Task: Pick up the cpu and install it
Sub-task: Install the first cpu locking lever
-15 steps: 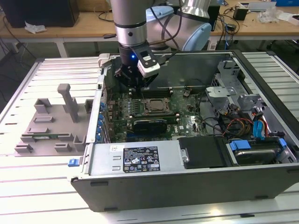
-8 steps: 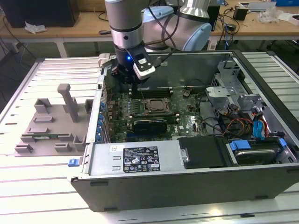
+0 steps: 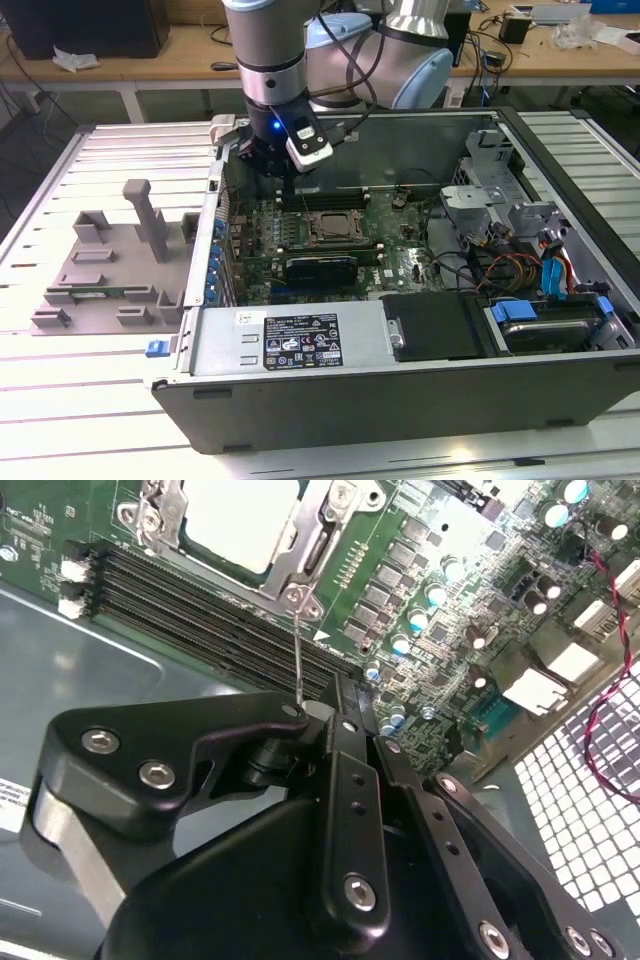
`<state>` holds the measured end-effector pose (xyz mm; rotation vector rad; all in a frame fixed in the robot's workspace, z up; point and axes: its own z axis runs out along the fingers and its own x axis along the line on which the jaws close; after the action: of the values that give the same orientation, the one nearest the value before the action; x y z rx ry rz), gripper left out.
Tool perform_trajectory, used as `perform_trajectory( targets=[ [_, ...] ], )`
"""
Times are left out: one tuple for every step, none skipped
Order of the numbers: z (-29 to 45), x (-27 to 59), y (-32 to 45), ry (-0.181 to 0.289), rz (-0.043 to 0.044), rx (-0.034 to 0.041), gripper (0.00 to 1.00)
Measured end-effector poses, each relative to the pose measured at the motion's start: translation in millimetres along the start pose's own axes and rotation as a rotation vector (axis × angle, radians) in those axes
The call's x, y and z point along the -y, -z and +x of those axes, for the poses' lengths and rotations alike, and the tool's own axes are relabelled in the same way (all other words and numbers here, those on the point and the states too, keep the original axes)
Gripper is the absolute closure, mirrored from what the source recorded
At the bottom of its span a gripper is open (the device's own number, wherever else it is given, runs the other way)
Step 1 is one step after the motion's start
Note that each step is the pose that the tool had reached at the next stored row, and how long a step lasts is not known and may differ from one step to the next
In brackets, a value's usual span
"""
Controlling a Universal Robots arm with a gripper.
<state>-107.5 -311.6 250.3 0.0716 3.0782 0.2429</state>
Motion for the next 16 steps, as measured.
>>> perform_trajectory(
  targets=[
    [-2.8, -0.1, -0.1, 0.000, 0.0001, 0.0000, 0.89],
    [-6.1, -0.3, -0.4, 0.000, 0.0000, 0.0000, 0.89],
    [-8.5, -0.3, -0.6, 0.000, 0.0000, 0.0000, 0.89],
    [-10.3, -0.4, -0.7, 0.000, 0.0000, 0.0000, 0.89],
    [-12.0, -0.5, -0.8, 0.000, 0.0000, 0.0000, 0.89],
    [-15.3, -0.6, -1.0, 0.000, 0.0001, 0.0000, 0.89],
    [-17.1, -0.7, -1.1, 0.000, 0.0000, 0.0000, 0.89],
    [-19.1, -0.8, -1.3, 0.000, 0.0000, 0.0000, 0.89],
    [-22.4, -0.9, -1.5, 0.000, 0.0000, 0.0000, 0.89],
    [-25.3, -1.0, -1.7, 0.000, 0.0000, -0.0001, 0.89],
    [-27.3, -1.1, -1.9, 0.000, 0.0000, 0.0000, 0.89],
    [-30.2, -1.2, -2.1, 0.000, 0.0000, 0.0000, 0.89],
    [-32.6, -1.3, -2.3, 0.000, 0.0000, 0.0000, 0.89],
    [-34.6, -1.3, -2.3, 0.000, 0.0001, -0.0002, 0.89],
    [-34.7, -1.3, -2.4, 0.000, 0.0001, -0.0001, 0.89],
    [-34.8, -1.3, -2.4, 0.000, 0.0001, -0.0001, 0.89]
  ],
)
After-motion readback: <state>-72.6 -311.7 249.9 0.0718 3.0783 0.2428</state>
